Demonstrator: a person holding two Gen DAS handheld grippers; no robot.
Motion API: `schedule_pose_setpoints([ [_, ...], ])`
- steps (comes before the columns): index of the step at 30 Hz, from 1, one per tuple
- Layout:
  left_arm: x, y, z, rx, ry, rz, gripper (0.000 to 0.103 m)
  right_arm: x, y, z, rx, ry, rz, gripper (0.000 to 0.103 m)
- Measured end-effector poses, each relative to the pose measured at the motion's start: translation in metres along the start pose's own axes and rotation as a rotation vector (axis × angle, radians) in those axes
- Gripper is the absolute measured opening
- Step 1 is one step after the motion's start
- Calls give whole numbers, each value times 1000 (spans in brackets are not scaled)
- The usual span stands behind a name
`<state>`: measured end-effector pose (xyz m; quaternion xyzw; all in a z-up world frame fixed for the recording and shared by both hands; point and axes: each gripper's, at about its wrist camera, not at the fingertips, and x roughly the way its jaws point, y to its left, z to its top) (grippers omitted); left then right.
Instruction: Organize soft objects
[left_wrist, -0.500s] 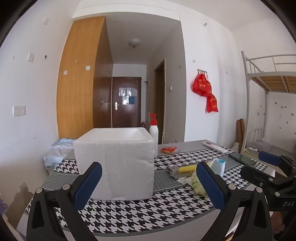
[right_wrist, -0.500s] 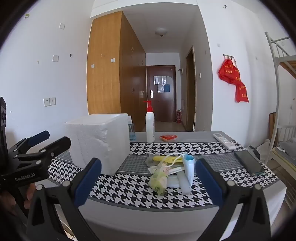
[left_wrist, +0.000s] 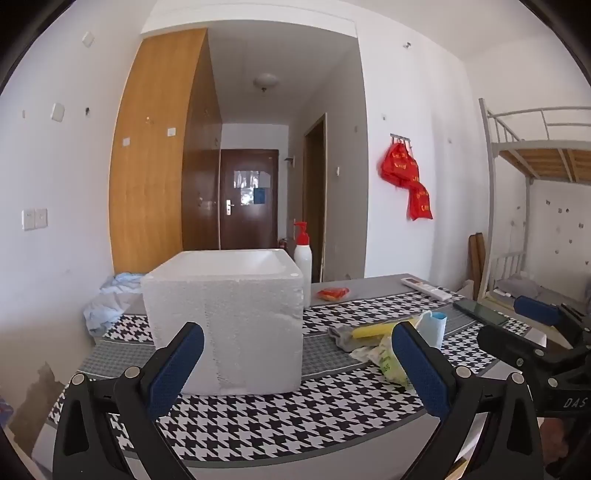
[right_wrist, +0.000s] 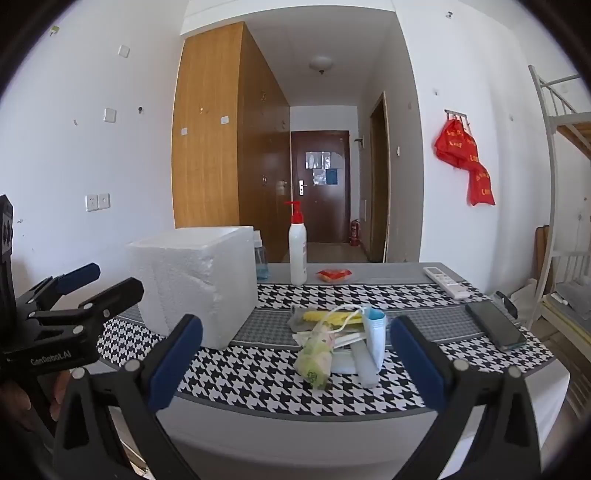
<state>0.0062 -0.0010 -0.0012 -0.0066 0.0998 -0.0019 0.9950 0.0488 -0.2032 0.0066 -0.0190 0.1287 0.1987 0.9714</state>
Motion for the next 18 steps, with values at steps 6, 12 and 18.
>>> schedule_pose_setpoints([
  [6, -2, 0, -2, -9, -7, 12, 102, 1, -1, -1, 2, 2, -4, 103],
  [12, -4, 1, -2, -6, -10, 15, 102, 0, 1, 1, -3, -4, -4, 103],
  [18, -4, 0, -3, -6, -12, 18, 102, 1, 2, 0, -12, -4, -6, 103],
])
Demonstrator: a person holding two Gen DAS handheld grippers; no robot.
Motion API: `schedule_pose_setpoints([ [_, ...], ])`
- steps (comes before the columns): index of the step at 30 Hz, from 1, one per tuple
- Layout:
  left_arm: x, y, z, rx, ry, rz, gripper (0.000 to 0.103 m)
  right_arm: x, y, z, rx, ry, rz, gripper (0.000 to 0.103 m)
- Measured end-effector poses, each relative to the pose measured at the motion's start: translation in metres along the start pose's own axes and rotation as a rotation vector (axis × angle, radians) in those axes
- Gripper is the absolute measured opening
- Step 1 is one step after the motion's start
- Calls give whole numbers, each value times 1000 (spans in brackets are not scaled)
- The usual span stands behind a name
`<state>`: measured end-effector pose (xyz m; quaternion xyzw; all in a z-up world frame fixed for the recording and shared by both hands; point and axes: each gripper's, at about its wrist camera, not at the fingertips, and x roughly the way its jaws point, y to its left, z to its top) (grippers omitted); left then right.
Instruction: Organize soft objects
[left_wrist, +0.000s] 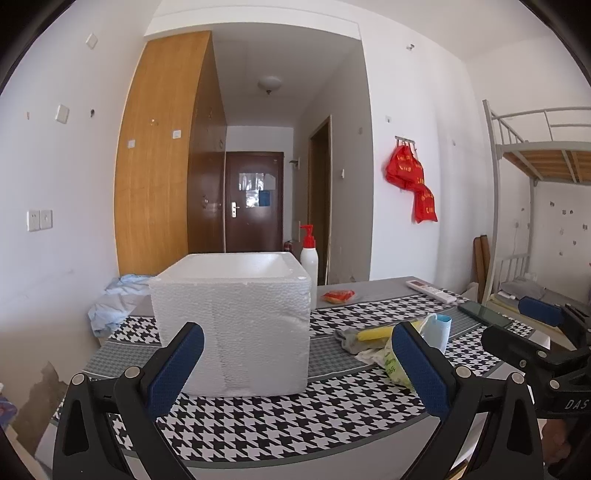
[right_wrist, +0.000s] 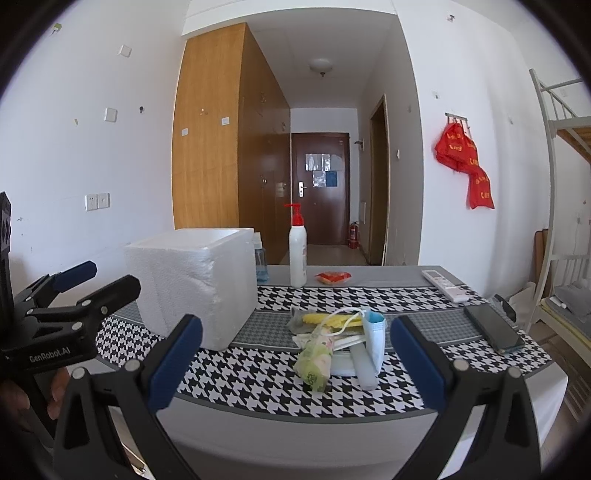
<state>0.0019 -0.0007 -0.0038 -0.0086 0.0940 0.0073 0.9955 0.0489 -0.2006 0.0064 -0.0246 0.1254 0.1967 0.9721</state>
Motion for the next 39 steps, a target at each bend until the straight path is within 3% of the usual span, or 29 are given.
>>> schedule_pose_setpoints([
  [21, 8, -6, -1, 19, 22, -8, 102, 2, -6, -3, 14, 5, -17, 103],
  [39, 49, -17, 0, 40, 108, -66, 102, 39, -27, -6, 30, 92, -57, 103],
])
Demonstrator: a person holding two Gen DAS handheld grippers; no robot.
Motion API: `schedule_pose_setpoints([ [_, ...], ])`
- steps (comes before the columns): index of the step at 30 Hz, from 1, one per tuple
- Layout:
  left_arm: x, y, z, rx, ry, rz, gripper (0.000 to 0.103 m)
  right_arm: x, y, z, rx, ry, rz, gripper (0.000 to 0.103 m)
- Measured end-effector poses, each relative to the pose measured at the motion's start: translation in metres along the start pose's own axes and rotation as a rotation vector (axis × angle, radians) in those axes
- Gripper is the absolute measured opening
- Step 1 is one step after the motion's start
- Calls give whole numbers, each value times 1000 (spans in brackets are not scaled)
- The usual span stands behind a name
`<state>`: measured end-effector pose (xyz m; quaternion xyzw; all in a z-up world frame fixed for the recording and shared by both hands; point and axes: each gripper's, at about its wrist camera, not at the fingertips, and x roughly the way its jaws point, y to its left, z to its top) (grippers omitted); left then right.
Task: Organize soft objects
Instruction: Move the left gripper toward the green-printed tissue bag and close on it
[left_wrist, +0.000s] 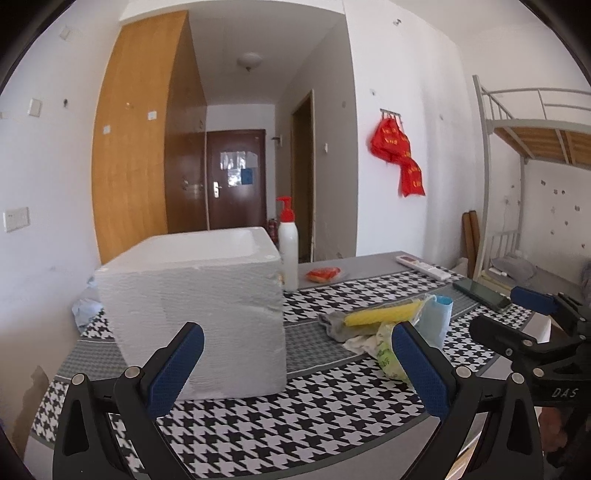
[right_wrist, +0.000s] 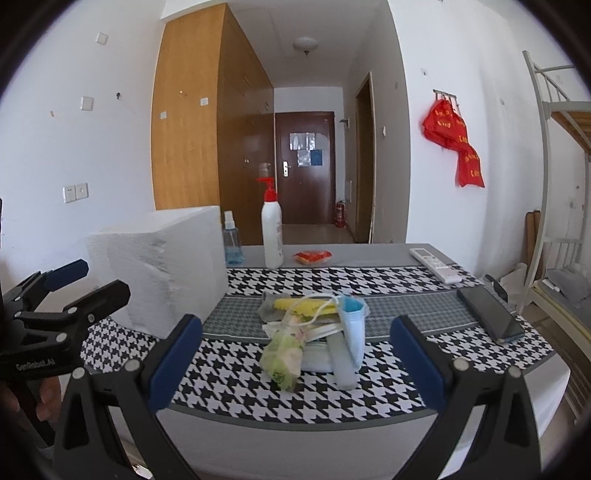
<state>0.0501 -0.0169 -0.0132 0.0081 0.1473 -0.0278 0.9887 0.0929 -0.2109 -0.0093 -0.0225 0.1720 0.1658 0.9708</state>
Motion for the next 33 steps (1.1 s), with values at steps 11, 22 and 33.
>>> schedule_pose_setpoints([
  [11, 26, -13, -3, 16, 65, -56, 102, 21, -17, -2, 21, 49, -29, 103],
  [22, 51, -27, -6, 17, 151, -130, 102, 40, -35, -7, 33, 96, -68, 103],
  [33, 70, -44, -10, 36, 205, -183, 102, 51, -47, -9, 41, 124, -99, 103],
])
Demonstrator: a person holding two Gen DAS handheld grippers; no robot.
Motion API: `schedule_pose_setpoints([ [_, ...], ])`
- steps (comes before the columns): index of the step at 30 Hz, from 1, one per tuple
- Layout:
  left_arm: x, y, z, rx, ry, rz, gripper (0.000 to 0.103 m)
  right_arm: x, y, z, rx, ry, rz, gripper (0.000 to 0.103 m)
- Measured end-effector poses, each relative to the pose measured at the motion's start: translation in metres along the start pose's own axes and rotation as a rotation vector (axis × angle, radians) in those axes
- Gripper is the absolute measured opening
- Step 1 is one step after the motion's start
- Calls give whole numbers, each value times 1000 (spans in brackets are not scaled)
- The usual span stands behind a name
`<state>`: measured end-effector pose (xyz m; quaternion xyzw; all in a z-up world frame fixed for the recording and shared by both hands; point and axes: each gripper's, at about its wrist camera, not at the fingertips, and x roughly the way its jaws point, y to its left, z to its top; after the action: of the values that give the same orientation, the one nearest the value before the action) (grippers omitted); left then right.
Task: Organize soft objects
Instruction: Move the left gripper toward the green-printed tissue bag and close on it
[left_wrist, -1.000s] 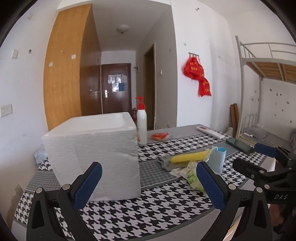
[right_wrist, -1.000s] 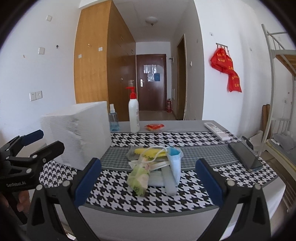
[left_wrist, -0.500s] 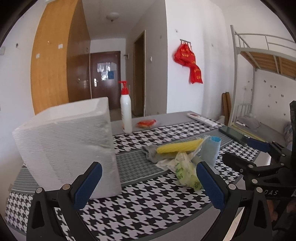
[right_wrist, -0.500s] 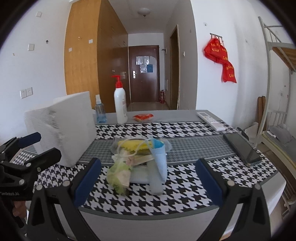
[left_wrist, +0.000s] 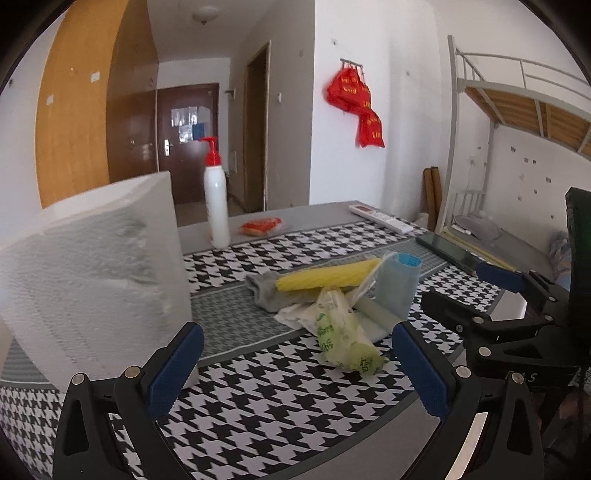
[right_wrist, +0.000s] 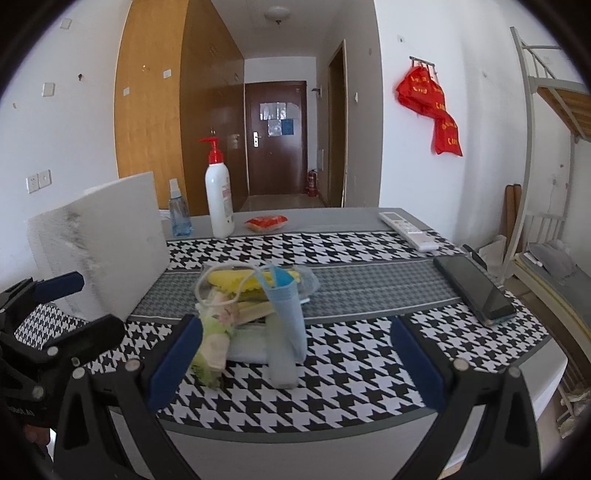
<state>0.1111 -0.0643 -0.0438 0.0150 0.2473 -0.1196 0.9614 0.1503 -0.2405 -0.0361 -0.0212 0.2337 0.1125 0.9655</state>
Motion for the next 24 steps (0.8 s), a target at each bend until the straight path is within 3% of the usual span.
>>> schedule_pose_setpoints([
  [16, 37, -9, 2, 5, 131, -63, 102, 17, -22, -4, 38, 42, -4, 103],
  [22, 50, -12, 1, -4, 172, -73, 96, 24, -31, -5, 35, 59, -8, 102],
  [24, 55, -13, -1, -4, 189, -74, 90, 25, -36, -5, 39, 60, -14, 102],
])
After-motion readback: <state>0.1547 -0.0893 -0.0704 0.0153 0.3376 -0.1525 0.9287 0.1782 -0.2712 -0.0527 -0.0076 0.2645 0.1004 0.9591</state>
